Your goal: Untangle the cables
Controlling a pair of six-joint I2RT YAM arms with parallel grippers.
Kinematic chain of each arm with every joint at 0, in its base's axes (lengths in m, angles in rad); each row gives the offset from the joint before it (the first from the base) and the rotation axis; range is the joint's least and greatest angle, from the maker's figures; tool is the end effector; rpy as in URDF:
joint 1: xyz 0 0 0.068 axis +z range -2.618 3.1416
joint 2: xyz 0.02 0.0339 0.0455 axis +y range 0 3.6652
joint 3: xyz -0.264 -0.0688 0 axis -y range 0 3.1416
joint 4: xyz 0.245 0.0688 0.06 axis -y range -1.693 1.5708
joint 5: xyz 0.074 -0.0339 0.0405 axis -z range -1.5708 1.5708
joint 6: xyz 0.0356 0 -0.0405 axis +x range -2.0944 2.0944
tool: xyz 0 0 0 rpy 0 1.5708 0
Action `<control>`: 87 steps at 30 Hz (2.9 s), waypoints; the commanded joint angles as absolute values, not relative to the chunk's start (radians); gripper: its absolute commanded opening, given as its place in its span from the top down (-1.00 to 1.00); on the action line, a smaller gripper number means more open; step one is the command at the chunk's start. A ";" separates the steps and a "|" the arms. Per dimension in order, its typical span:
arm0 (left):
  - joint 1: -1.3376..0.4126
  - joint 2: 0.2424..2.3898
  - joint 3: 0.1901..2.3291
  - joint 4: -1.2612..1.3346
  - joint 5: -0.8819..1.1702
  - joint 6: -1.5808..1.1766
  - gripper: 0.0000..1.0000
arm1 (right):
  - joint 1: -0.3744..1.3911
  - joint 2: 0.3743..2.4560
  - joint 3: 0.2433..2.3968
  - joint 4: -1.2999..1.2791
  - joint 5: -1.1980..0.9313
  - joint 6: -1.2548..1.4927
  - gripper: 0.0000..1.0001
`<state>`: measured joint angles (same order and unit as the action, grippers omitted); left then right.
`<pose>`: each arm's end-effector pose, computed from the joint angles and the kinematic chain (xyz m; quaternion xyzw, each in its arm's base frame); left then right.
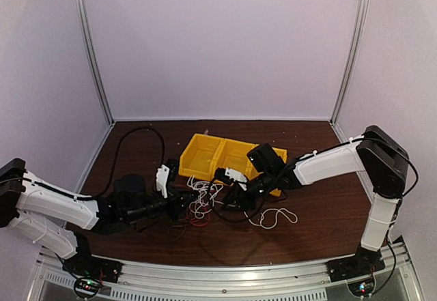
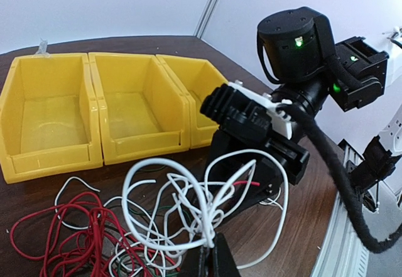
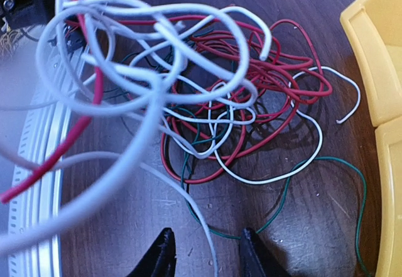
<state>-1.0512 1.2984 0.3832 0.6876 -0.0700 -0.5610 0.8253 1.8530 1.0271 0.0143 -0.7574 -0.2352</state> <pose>0.1276 -0.2180 0.1854 0.1687 0.7643 -0.4298 0.4503 0.2347 0.2903 0.1552 -0.5546 0.6752 0.4287 0.2296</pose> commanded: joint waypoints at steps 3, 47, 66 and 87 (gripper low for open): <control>-1.057 1.265 0.362 0.740 -0.097 -0.568 1.00 | 0.827 1.850 1.028 0.008 -0.689 -0.233 0.90; -1.170 1.269 0.505 0.485 -0.238 -0.315 -0.07 | 0.579 1.338 1.727 -0.792 -1.010 -0.453 1.00; -1.160 1.795 0.852 0.717 -0.135 -0.043 0.02 | 0.580 1.371 1.800 -0.770 -1.033 -0.415 1.00; -1.149 1.875 0.730 0.777 0.039 -0.099 0.77 | 0.338 1.448 2.181 -0.710 -1.129 -0.308 1.00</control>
<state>-1.1519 1.8652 0.7647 0.7338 -0.0013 -0.0715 0.3962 1.4353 2.0785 -0.7731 -1.0641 -0.3771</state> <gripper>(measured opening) 0.126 0.012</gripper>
